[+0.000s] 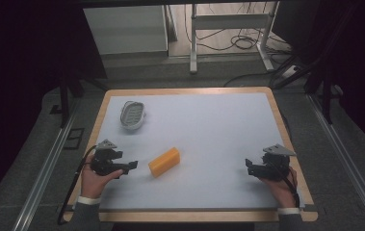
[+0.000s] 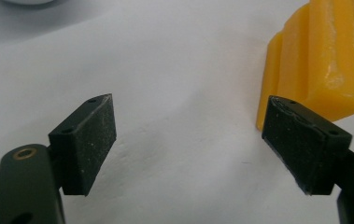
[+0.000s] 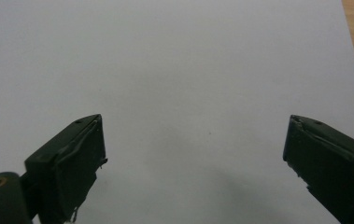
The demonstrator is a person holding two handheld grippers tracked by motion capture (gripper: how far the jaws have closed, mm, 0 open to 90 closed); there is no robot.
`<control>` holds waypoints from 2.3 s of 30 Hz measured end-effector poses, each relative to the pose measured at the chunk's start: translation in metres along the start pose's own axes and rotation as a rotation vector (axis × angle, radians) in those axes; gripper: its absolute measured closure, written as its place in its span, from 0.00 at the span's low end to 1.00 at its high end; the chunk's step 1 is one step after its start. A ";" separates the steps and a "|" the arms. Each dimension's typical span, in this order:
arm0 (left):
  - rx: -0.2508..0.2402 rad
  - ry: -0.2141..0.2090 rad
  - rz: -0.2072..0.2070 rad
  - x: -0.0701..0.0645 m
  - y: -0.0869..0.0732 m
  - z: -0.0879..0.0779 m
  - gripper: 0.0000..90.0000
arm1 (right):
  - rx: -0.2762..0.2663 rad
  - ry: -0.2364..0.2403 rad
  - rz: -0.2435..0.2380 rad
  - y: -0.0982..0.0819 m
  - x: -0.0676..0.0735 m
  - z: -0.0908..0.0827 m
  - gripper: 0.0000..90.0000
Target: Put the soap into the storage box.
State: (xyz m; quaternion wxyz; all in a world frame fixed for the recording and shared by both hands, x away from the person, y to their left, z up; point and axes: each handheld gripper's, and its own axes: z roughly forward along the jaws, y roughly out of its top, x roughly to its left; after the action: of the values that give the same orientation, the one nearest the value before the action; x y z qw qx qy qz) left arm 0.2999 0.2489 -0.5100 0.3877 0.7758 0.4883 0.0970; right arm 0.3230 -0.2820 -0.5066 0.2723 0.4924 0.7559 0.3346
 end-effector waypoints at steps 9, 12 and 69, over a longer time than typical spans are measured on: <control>0.010 0.023 -0.016 0.002 -0.005 0.001 0.21 | -0.007 0.027 -0.009 0.004 -0.001 0.004 0.08; 0.008 0.018 -0.019 0.000 -0.004 0.000 0.21 | -0.001 0.021 -0.009 0.001 -0.001 0.003 0.09; 0.069 0.001 0.177 -0.054 0.078 -0.017 0.15 | -0.010 -0.037 0.029 -0.007 -0.016 -0.016 0.11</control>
State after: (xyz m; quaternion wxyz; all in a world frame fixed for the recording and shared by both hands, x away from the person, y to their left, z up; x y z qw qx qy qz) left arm 0.3166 0.1950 -0.4322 0.3503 0.8288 0.4211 0.1143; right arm 0.3132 -0.3031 -0.5007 0.2839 0.5080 0.7419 0.3331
